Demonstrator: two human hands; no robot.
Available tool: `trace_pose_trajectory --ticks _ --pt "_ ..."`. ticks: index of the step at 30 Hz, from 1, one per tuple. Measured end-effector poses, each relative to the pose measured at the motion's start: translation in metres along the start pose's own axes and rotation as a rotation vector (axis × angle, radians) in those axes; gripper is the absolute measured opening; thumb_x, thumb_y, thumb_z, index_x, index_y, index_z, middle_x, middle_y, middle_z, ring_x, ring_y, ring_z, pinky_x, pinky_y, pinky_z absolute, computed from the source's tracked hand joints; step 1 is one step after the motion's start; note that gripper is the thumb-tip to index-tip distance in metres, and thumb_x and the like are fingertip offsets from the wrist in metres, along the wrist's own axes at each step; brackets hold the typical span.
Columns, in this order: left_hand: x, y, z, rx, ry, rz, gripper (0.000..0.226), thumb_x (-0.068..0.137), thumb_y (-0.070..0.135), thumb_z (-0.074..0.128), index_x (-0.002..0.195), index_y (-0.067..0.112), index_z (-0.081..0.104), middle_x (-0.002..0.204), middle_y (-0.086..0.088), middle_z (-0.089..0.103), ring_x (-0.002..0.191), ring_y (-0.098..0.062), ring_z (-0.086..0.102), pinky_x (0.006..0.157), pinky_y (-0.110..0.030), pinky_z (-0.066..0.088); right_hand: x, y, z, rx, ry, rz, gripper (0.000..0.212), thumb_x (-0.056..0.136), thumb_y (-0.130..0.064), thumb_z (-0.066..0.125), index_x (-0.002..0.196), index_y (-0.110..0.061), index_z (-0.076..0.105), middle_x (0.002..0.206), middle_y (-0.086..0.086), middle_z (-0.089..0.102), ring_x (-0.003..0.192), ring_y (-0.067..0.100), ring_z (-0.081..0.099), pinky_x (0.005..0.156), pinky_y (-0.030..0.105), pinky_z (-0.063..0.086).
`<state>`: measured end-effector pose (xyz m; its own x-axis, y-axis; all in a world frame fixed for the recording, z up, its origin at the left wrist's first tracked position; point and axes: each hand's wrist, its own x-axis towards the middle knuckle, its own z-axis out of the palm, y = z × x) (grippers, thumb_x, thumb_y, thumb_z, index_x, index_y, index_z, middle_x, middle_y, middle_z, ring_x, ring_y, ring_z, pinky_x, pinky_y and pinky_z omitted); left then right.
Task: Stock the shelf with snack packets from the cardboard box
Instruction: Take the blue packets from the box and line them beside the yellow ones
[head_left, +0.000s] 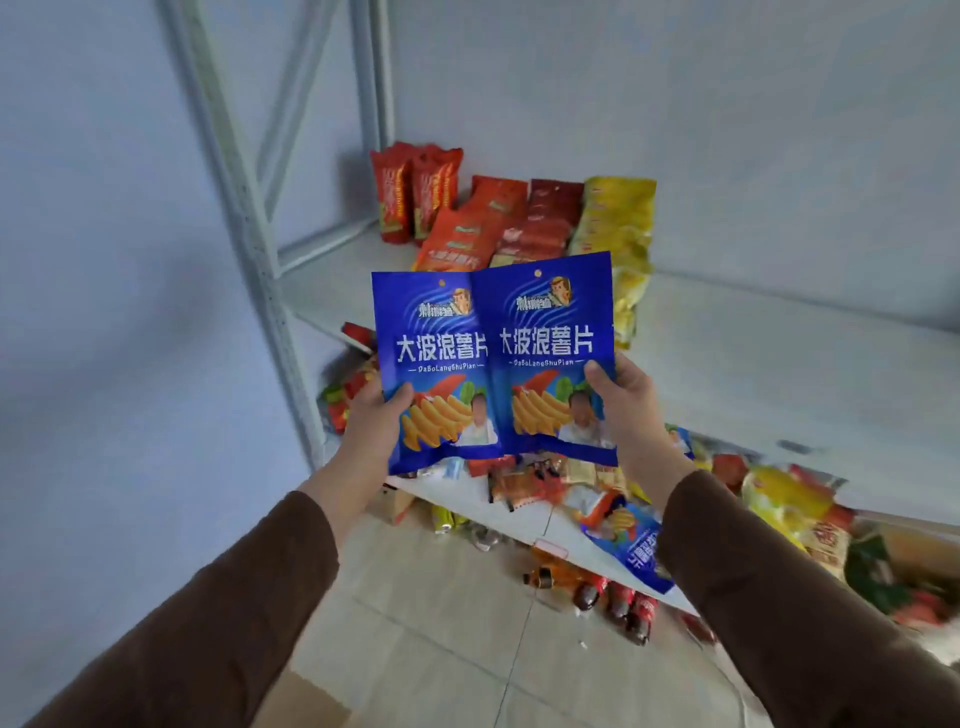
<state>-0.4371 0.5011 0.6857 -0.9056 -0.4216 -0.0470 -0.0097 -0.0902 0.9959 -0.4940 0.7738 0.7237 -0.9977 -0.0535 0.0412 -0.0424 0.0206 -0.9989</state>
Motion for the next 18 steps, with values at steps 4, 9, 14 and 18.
trace_pose_trajectory --ticks 4,9,14,18 --pt "0.035 0.018 0.129 0.025 -0.115 0.037 0.016 0.104 0.020 0.053 0.110 0.028 0.066 0.111 0.002 0.073 0.104 -0.020 0.070 0.087 -0.037 0.056 0.040 -0.008 -0.105 0.018 0.114 -0.036 0.019 0.105 -0.027 0.054 0.114 -0.015 0.066 0.083 0.006 0.070 0.048 0.016 0.049 0.051 0.029 0.044" --pt "0.074 0.020 0.268 0.073 -0.181 0.027 0.025 0.104 0.029 0.054 0.126 0.019 0.061 0.116 0.004 0.069 0.105 -0.017 0.066 0.093 -0.043 0.053 0.094 -0.013 -0.214 0.008 0.225 0.003 0.018 0.104 -0.033 0.054 0.109 -0.020 0.065 0.071 0.009 0.064 0.050 0.018 0.051 0.054 0.032 0.046" --pt "0.110 0.026 0.380 0.131 -0.224 0.043 0.019 0.105 0.028 0.051 0.116 0.018 0.063 0.108 0.000 0.071 0.098 -0.020 0.068 0.085 -0.041 0.055 0.149 -0.021 -0.290 0.027 0.312 0.040 0.019 0.103 -0.040 0.055 0.109 -0.023 0.063 0.068 0.004 0.067 0.061 0.019 0.063 0.063 0.037 0.055" --pt "0.145 0.024 0.447 0.171 -0.255 0.039 0.015 0.104 0.026 0.050 0.105 0.019 0.063 0.099 -0.004 0.070 0.090 -0.024 0.066 0.076 -0.036 0.051 0.187 -0.021 -0.326 0.054 0.366 0.041 0.017 0.101 -0.040 0.058 0.106 -0.024 0.064 0.073 0.003 0.071 0.069 0.019 0.069 0.075 0.046 0.059"
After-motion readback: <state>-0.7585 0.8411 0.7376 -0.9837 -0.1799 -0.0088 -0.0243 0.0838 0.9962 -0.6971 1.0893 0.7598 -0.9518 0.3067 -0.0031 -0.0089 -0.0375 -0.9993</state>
